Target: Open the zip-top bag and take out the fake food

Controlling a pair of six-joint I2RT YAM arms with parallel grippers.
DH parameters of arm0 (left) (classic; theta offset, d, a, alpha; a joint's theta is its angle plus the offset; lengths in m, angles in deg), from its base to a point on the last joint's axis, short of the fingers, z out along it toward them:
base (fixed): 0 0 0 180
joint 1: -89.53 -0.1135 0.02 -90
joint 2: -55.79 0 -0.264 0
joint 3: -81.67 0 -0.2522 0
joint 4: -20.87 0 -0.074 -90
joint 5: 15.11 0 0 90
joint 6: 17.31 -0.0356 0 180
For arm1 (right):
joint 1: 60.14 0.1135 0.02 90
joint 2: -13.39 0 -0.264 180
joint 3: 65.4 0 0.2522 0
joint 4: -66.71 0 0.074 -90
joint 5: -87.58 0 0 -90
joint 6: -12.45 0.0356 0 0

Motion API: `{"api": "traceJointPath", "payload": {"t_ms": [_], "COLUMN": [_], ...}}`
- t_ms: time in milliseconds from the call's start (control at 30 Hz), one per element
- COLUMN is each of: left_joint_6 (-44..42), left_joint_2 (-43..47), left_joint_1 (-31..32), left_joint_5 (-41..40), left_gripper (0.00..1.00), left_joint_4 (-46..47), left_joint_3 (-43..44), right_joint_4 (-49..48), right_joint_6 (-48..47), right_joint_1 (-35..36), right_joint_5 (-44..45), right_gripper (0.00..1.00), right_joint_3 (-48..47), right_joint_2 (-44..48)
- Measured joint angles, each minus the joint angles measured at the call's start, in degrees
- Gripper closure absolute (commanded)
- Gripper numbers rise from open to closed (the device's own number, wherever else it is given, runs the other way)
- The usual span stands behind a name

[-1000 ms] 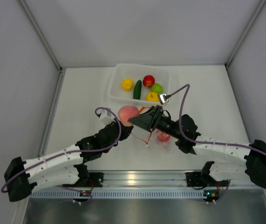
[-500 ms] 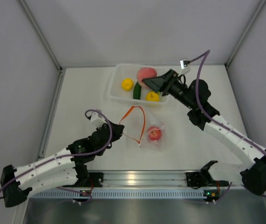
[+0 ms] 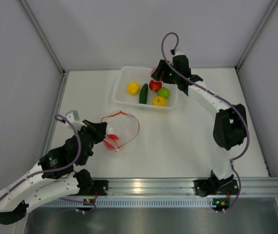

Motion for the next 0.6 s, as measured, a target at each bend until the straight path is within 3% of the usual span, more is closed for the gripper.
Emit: {"api": "traceJointPath", "payload": {"t_ms": [100,167,233,300,367,600], "left_joint_6": [-2.23,-3.67,-4.85,-5.60,-6.10,-6.19], "left_joint_2": [1.16,1.60,1.60,1.60,1.64,1.90], "left_joint_1": [0.00,-0.02,-0.02,-0.04,-0.04,-0.04], "left_joint_5": [-0.37,-0.35,-0.31,-0.07,0.15,2.16], "left_gripper": [1.00,1.00,1.00,1.00,1.00,1.00], "left_joint_4": [-1.57,-2.29,-2.69,-3.41,-3.78,-4.11], "left_joint_3": [2.16,3.02,3.26,3.26,3.26,3.23], "right_joint_4": [3.48,5.79,7.78,9.14,10.21,12.46], "right_joint_6": [-2.60,-4.35,-5.60,-6.84,-7.61,-9.53], "right_joint_1": [0.26,0.68,1.33,2.51,3.74,5.70], "right_joint_5": [1.16,2.36,3.19,4.52,5.60,8.50], "right_gripper": [0.55,0.42,0.36,0.13,0.01,0.01], "right_joint_3": [-7.06,-11.67,-16.09,-19.06,-20.02,-19.69], "right_joint_2": [-7.06,-11.58,-15.54,-18.53,-19.82,-18.99]}}
